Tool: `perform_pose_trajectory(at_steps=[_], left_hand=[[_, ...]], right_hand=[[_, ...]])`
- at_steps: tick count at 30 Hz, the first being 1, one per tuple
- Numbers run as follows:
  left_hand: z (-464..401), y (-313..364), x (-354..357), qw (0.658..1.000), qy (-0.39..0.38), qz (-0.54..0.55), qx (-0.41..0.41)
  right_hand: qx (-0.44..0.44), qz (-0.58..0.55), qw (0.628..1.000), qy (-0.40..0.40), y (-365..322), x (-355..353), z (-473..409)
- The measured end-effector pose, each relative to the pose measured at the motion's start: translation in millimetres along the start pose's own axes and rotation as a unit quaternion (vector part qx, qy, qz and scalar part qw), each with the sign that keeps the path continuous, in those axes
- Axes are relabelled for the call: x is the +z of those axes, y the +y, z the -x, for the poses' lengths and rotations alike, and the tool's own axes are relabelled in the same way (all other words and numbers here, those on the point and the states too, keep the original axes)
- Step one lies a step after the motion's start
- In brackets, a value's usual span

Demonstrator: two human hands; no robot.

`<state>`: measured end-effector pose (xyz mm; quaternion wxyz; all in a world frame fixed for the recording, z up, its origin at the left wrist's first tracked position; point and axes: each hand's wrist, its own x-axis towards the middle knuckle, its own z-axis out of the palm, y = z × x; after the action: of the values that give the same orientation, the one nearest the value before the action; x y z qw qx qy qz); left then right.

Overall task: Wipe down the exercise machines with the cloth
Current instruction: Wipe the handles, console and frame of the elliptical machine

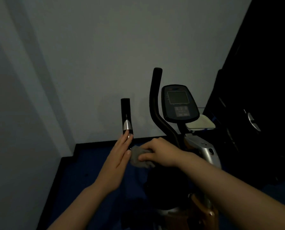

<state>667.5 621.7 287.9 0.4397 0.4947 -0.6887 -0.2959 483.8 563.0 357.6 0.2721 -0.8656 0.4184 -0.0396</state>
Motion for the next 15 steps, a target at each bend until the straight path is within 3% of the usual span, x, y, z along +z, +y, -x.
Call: perform_pose_trajectory(at_steps=[3,8,15], left_hand=[[4.2,5.3,-1.5,1.000,0.008,-0.009,-0.023],[8.3,9.7,2.0,0.999,0.019,-0.015,-0.034],[1.2,16.9,-9.9,0.998,0.033,-0.016,-0.043]], right_hand=[[-0.017,0.077,0.996,-0.037,7.9,-16.2,11.3],[-0.011,0.185,0.982,-0.033,1.5,-20.7,12.6],[0.013,0.046,0.999,-0.007,6.8,-7.9,3.9]])
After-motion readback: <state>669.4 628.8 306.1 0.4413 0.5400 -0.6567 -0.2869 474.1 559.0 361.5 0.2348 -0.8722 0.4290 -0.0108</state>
